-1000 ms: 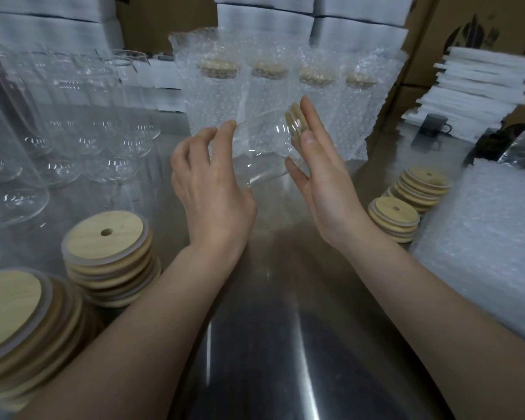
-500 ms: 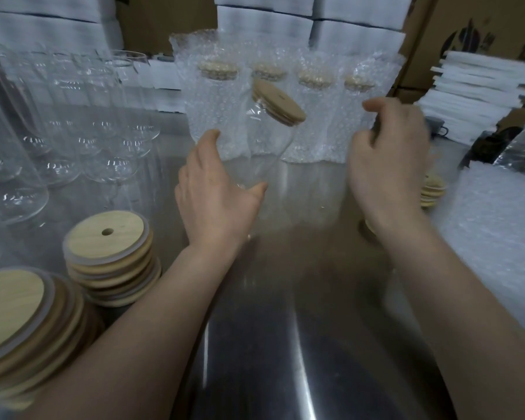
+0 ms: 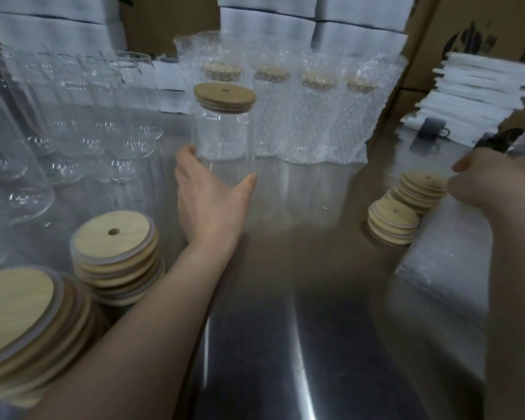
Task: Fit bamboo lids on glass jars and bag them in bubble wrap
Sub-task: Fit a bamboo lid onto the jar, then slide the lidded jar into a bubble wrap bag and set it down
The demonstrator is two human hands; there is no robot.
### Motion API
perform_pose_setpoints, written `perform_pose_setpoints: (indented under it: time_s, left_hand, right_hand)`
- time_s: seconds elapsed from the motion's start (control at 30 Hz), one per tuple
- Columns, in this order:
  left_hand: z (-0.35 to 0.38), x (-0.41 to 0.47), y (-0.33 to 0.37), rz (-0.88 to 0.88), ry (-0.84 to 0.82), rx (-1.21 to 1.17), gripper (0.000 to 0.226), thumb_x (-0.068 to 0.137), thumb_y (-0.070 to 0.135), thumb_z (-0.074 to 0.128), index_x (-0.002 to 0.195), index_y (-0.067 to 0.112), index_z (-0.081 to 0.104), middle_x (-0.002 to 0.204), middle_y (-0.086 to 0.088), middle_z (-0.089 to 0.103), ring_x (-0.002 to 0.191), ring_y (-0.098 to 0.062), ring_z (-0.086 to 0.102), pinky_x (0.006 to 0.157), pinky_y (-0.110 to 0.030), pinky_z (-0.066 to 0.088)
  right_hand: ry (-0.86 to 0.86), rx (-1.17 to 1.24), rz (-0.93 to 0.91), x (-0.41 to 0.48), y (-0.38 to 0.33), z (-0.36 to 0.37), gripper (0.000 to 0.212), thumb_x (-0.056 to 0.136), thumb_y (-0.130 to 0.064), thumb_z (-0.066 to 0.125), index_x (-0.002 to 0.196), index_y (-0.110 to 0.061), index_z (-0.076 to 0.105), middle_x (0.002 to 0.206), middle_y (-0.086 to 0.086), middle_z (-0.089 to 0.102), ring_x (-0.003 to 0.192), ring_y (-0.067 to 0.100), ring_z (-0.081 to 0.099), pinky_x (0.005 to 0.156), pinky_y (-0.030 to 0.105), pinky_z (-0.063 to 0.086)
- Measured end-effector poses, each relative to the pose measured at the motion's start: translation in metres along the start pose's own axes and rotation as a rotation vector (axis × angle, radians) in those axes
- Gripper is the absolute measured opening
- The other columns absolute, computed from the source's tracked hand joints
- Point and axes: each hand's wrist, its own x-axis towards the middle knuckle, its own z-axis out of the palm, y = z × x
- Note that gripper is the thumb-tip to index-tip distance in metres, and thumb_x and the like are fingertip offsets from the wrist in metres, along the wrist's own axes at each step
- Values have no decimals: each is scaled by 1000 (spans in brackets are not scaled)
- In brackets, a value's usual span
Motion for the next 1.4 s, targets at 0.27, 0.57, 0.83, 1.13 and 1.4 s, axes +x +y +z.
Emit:
perform_pose_setpoints:
  time_s: [0.27,0.57,0.83,1.13,1.4]
  left_hand:
    - [-1,3,-3,-35,25,-10,88,75,33,83,140,7,31,141,-14,42,128,-31,44,102,-35,35]
    - [-6,-2,3,32,27,4,108,76,28,81,154,9,8,156,-18,15,145,-30,19,117,-33,15]
    - [-15,-17,31,479,215,76,74,79,17,68,141,-7,34,149,-31,23,142,-43,26,113,-61,25]
    - [-10,-39,39,565,-449,-175,54,89,41,58,134,13,51,119,0,63,112,-14,57,96,-29,43]
    - [9,-43,31,110,-839,-317,74,79,18,81,143,20,43,102,4,68,91,-5,61,76,-16,42]
  right_hand:
    - [28,119,41,22,17,9,46,89,0,53,134,-6,56,137,29,49,127,49,45,109,58,36]
    - [348,310,-79,22,13,9,42,84,-8,56,126,-17,56,125,19,58,122,44,48,105,59,36]
    - [603,592,-379,-6,-18,17,39,83,-2,48,116,-17,62,101,6,67,96,19,62,74,25,40]
    - [530,801,-648,-40,-50,36,32,83,-2,53,111,-13,65,87,-7,58,64,2,51,65,5,35]
    - [416,977,-672,-53,-63,49,32,82,-2,52,102,-26,58,81,-4,59,64,25,62,67,46,55]
